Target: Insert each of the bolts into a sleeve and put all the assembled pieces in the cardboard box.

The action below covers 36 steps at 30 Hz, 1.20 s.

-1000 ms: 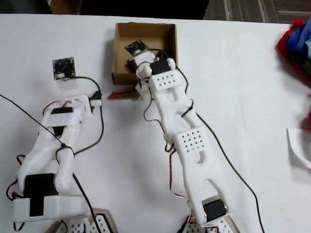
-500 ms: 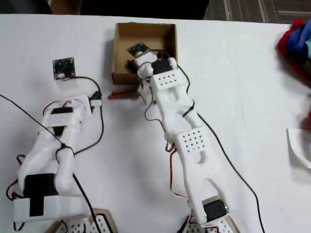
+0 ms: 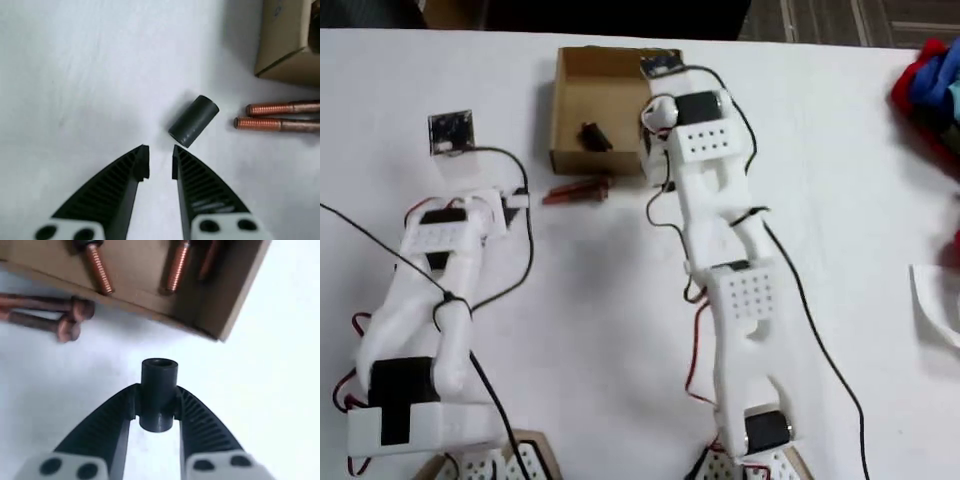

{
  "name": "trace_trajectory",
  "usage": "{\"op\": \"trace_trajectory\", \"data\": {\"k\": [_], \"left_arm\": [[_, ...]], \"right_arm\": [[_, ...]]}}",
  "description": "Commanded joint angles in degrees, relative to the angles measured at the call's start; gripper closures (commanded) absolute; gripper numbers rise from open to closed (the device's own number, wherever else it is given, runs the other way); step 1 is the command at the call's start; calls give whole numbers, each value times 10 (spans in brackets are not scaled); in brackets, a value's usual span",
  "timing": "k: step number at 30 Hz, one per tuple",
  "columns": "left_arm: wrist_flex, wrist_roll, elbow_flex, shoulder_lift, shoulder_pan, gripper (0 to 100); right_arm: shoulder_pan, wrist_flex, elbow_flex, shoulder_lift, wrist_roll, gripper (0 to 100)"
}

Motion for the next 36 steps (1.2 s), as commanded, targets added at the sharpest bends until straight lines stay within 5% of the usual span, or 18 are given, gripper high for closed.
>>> {"op": "trace_trajectory", "data": {"k": [1, 6, 16, 27, 36], "left_arm": [[51, -57, -59, -3, 9, 900], [76, -155, -94, -2, 45, 900], [88, -378, -133, 48, 175, 899], [498, -403, -630, 374, 214, 900], [628, -504, -898, 531, 238, 901]], "right_arm": [[-14, 14, 172, -217, -5, 978], [17, -73, 444, -410, 1, 978], [110, -404, 914, -624, 44, 979], [164, -565, 1049, -624, -4, 979], [126, -625, 1086, -625, -4, 979]]}}
